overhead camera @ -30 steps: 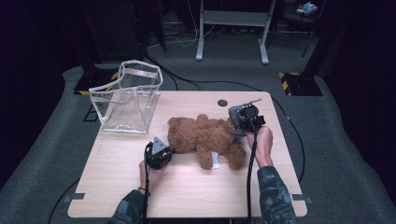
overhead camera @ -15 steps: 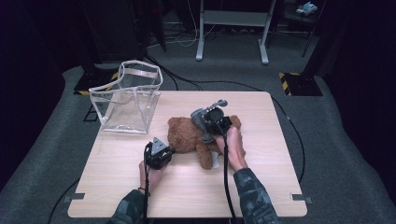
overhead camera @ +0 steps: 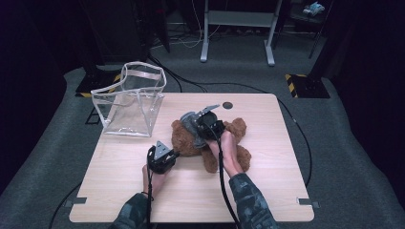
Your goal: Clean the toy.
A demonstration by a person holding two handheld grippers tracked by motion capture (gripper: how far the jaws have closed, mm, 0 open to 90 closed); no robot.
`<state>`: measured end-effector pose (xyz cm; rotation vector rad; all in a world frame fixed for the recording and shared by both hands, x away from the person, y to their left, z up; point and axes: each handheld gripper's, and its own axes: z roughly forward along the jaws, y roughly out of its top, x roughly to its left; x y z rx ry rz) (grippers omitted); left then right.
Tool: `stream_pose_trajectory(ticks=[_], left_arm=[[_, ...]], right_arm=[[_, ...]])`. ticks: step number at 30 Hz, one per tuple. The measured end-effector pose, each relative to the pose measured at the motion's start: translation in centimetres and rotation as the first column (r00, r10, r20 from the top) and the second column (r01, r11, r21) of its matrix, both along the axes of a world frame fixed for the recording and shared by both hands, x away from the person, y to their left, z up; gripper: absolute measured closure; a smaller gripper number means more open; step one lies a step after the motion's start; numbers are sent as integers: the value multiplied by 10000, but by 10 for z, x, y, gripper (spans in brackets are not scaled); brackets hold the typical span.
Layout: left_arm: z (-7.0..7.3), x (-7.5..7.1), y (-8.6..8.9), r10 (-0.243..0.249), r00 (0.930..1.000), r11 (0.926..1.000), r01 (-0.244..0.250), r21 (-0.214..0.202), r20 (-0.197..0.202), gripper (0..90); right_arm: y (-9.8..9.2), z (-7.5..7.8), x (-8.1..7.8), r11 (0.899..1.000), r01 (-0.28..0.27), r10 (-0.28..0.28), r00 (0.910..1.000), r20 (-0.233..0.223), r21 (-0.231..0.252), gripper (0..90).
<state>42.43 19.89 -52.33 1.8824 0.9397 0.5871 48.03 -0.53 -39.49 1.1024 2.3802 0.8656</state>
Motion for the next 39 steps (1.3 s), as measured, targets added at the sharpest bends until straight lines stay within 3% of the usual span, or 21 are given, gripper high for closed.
stream_pose_trajectory(ticks=[2, 7, 11, 16, 26, 29, 31, 32, 35, 37, 39], left_arm=[[0, 1, -1, -27, 10000, 10000, 28, 44, -83, 798], [0, 3, -2, -15, 9996, 9999, 19, 163, -265, 800], [0, 3, -2, 48, 9995, 9998, -43, 183, -299, 801], [0, 3, -2, 55, 9995, 9998, -50, 171, -309, 802], [0, 3, 0, 75, 9995, 10000, -77, -50, -305, 803], [0, 3, 0, 51, 9996, 10000, -52, -29, -264, 803], [0, 3, 0, 13, 9994, 10000, -12, 21, -338, 803], [0, 3, 0, -4, 9996, 10000, 2, -49, -287, 803], [0, 2, 1, -16, 9996, 10000, 15, -25, -267, 802], [0, 2, 1, 1, 9997, 9999, -5, -143, -237, 802], [0, 2, 0, -46, 9997, 10000, 44, -46, -256, 802]], right_arm=[[2, -5, -1, 10000, -43, 43, 10000, -71, -31, 796], [1, -4, -7, 9989, 55, -52, 10000, -65, 456, 795], [6, -6, -11, 9996, -141, 143, 9999, -68, 259, 796], [13, -15, -22, 9986, -347, 354, 9993, -156, 402, 797], [20, -55, -42, 9955, -805, 848, 9918, -952, 491, 800], [22, -71, -40, 9958, -673, 762, 9848, -1563, 615, 800], [25, -78, -39, 9970, -665, 728, 9810, -1799, 407, 800], [25, -79, -39, 9974, -666, 706, 9801, -1855, 281, 800], [19, -74, -42, 9970, -588, 674, 9793, -1907, 504, 798], [12, -63, -44, 9948, -515, 665, 9819, -1773, 877, 796], [5, -43, -45, 9922, -414, 541, 9928, -1070, 1173, 795]])
